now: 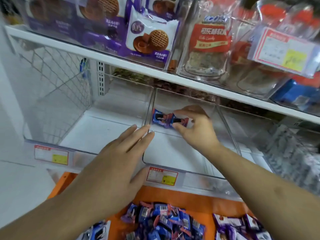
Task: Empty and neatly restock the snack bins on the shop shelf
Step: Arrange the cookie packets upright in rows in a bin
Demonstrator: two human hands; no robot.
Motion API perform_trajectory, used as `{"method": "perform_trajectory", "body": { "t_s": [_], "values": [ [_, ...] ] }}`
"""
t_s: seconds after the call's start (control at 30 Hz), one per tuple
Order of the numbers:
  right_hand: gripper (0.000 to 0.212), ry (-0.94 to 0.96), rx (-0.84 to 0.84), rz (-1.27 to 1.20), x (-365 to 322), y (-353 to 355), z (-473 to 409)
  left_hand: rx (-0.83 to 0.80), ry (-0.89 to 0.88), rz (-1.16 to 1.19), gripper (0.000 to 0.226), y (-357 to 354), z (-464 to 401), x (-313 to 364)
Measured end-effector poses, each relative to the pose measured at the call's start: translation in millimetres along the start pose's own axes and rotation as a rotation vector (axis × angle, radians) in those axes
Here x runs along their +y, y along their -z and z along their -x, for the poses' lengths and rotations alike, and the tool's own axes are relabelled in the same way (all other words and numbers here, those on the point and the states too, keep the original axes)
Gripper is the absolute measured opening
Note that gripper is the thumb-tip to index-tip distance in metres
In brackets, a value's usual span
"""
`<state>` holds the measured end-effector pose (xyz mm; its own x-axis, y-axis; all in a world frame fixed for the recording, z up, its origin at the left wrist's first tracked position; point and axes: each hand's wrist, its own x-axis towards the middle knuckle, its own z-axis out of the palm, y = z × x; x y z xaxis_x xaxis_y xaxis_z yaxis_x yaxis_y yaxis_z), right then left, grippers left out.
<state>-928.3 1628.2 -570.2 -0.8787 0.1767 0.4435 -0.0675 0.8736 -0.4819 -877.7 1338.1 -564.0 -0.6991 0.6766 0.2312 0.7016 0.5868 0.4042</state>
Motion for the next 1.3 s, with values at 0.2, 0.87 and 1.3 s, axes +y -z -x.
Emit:
{"method": "perform_trajectory", "body": {
  "t_s": [0.2,0.87,1.3],
  "values": [
    [0.018,0.068,-0.094,-0.284,-64,75,129,0.019,-0.165,0.006,0.050,-2,28,24],
    [0.079,-0.263,-0.804,0.234,92,-122,287,-0.605,0.497,0.257,0.054,-270,105,-19],
    [0.007,-0.588,-0.729,-0.382,8,-10,240,-0.370,0.983,1.184,0.042,-136,73,9]
  ]
}}
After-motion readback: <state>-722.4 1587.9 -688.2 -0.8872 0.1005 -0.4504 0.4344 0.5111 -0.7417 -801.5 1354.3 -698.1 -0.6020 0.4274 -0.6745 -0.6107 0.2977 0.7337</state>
